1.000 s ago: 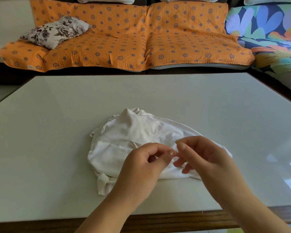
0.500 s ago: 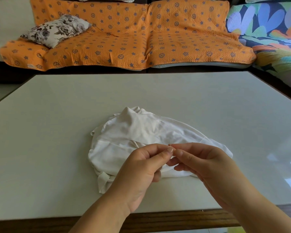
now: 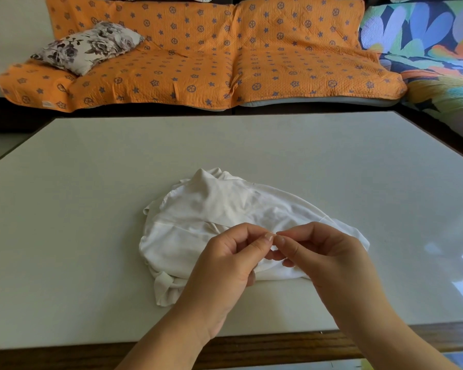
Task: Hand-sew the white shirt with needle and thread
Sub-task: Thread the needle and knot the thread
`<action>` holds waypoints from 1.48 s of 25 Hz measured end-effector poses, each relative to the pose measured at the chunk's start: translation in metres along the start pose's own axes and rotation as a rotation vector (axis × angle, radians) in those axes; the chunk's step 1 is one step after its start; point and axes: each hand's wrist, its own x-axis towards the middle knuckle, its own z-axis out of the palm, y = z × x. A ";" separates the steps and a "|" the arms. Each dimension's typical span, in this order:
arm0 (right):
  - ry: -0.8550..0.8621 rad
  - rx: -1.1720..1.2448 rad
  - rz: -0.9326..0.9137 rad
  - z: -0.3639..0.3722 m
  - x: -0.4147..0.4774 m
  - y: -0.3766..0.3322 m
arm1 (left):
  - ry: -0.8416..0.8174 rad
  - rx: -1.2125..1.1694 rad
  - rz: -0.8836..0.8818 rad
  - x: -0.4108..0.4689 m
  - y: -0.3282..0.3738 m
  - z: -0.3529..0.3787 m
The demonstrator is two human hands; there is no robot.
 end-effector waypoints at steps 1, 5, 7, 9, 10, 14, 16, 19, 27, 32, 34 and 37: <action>0.012 -0.005 -0.007 0.000 0.000 0.000 | 0.007 0.010 0.004 0.000 0.000 0.000; 0.056 -0.063 -0.024 0.002 -0.001 0.004 | 0.043 0.089 0.040 0.000 0.000 0.001; 0.071 -0.080 -0.024 0.004 -0.002 0.006 | 0.055 0.115 0.054 0.001 -0.001 0.001; 0.083 -0.083 -0.018 0.005 -0.001 0.007 | 0.079 0.151 0.079 0.000 0.000 0.001; 0.087 -0.084 -0.016 0.005 -0.001 0.008 | 0.095 0.183 0.102 -0.001 0.000 0.001; 0.073 -0.104 -0.025 0.006 -0.001 0.008 | 0.152 0.331 0.205 -0.001 0.000 0.003; 0.009 -0.065 0.005 0.006 0.001 0.008 | 0.154 0.368 0.224 -0.001 0.000 0.003; -0.095 0.109 0.114 0.003 0.007 0.012 | 0.147 0.385 0.233 -0.001 0.001 0.001; -0.100 0.178 0.114 0.000 0.005 0.010 | 0.133 0.323 0.202 -0.002 0.002 0.000; 0.008 0.032 0.042 0.000 0.003 0.008 | 0.132 0.378 0.272 -0.002 0.000 0.000; 0.063 -0.068 -0.029 0.002 0.000 0.009 | 0.140 0.417 0.307 -0.003 0.000 0.000; 0.109 -0.154 -0.094 0.005 -0.002 0.010 | 0.144 0.428 0.323 -0.003 0.000 0.001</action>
